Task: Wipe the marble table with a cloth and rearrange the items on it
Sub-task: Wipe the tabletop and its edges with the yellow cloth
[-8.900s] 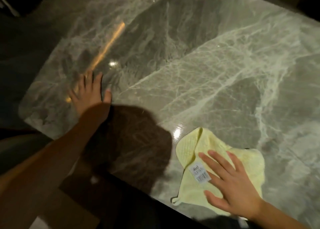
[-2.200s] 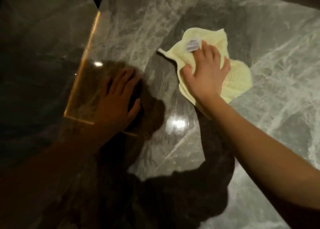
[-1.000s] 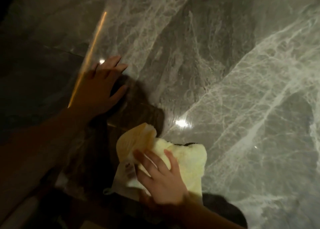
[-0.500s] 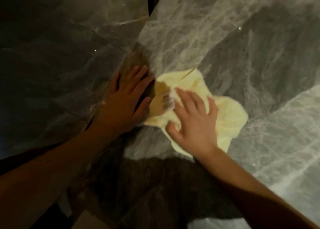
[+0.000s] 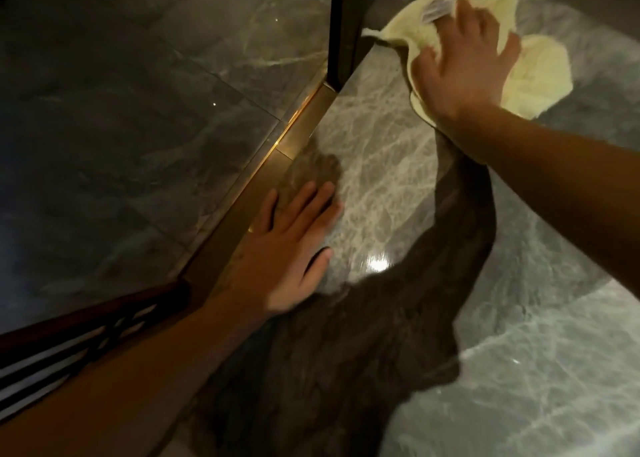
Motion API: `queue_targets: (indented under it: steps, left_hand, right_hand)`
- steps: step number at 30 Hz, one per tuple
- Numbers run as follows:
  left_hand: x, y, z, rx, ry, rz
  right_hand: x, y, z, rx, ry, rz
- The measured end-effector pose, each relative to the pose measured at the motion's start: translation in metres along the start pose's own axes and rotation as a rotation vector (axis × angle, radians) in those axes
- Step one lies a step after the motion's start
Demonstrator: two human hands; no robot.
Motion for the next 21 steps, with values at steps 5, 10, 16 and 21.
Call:
queue_targets:
  steps: [5,10,16,21]
  left_hand:
    - [0.001,-0.002,-0.002,-0.004,-0.009,0.05]
    - [-0.011,-0.012,-0.012,-0.143,-0.304,0.162]
    - [0.009,-0.103,-0.062,-0.295,-0.277,0.092]
    - [0.028,-0.174,-0.084,-0.301,-0.072,-0.002]
  right_hand:
    - [-0.002,-0.044,-0.032,-0.156,0.003,-0.051]
    - [-0.001,-0.121,-0.092,-0.281,0.046,-0.121]
    - [0.006,-0.251,-0.203,-0.629,0.063,-0.201]
    - [0.021,-0.352,-0.282,-0.868,0.061,-0.186]
Point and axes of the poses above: each hand's wrist, its own y-axis towards the middle knuckle, its own x-axis out of the palm, z = x × y, the point moved 6 cm from there along y, towards the middle knuckle, and after that the axes turned 15 degrees about -x, right-handed, at the moved point
